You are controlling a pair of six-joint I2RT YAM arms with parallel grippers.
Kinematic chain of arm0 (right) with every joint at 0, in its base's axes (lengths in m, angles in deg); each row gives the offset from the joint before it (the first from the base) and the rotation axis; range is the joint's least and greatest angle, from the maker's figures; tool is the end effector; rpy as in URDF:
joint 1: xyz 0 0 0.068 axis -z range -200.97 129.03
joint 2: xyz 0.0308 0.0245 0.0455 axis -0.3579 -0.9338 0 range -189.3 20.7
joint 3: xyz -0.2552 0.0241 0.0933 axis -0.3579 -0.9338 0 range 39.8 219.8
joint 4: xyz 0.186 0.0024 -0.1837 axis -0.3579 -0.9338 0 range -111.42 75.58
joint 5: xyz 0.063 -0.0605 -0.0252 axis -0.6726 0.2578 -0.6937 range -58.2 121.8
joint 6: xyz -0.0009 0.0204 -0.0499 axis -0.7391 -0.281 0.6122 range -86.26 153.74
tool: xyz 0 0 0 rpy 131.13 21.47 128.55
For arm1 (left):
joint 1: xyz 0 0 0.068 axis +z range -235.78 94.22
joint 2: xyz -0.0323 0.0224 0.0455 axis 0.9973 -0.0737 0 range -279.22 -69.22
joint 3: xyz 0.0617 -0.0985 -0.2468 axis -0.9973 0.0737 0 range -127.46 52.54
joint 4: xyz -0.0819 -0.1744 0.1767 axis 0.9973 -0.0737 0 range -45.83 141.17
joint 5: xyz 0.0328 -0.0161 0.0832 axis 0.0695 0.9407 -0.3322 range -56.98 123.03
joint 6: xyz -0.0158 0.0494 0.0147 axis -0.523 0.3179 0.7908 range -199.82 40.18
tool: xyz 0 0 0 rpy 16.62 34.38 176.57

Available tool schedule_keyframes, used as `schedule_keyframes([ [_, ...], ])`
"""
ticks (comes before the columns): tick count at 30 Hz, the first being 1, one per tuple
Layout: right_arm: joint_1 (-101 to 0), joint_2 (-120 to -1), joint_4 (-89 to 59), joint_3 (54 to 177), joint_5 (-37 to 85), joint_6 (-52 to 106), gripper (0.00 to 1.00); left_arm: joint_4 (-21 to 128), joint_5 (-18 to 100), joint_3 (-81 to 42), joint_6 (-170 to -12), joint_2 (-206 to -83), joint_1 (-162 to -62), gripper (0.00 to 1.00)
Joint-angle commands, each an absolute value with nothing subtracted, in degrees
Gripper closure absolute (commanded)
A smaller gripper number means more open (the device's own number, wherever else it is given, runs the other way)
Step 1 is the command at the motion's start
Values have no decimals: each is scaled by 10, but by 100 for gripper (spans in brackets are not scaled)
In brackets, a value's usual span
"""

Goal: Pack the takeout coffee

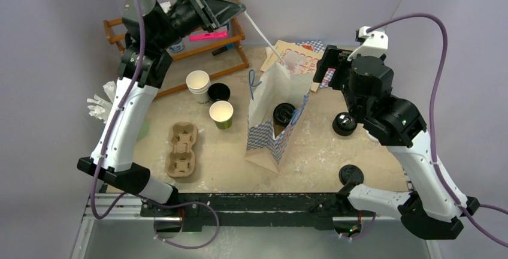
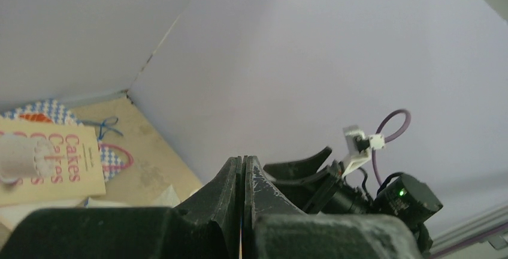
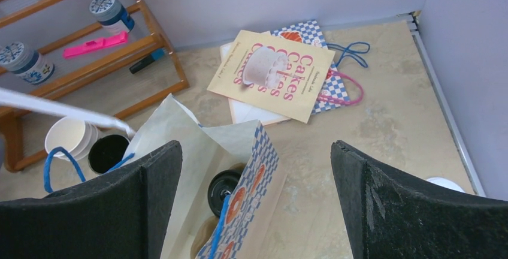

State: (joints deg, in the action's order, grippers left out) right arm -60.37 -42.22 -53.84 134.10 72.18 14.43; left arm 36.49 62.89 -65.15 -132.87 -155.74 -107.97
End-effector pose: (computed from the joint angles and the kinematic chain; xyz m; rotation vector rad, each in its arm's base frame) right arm 0.1521 0.0950 0.5132 0.2242 1.6653 0.1686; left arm 0.2553 -0.1233 0.5849 0.1085 1.4684 -1.4264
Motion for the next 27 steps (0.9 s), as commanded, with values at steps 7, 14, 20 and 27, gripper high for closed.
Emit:
schedule_keyframes([
  [7, -603, -412, -481, 1331, 756, 170, 5, 274, 616, -530, -1231, -1506, -1150, 100],
  [14, -603, -406, -463, 1317, 751, 190, 5, 182, 565, -497, -1170, -1494, -1191, 100],
  [20, -603, -400, -465, 1309, 750, 185, 5, 160, 536, -488, -1147, -1509, -1249, 100],
  [27, -603, -400, -483, 1301, 746, 170, 4, 196, 591, -490, -1142, -1536, -1297, 43],
])
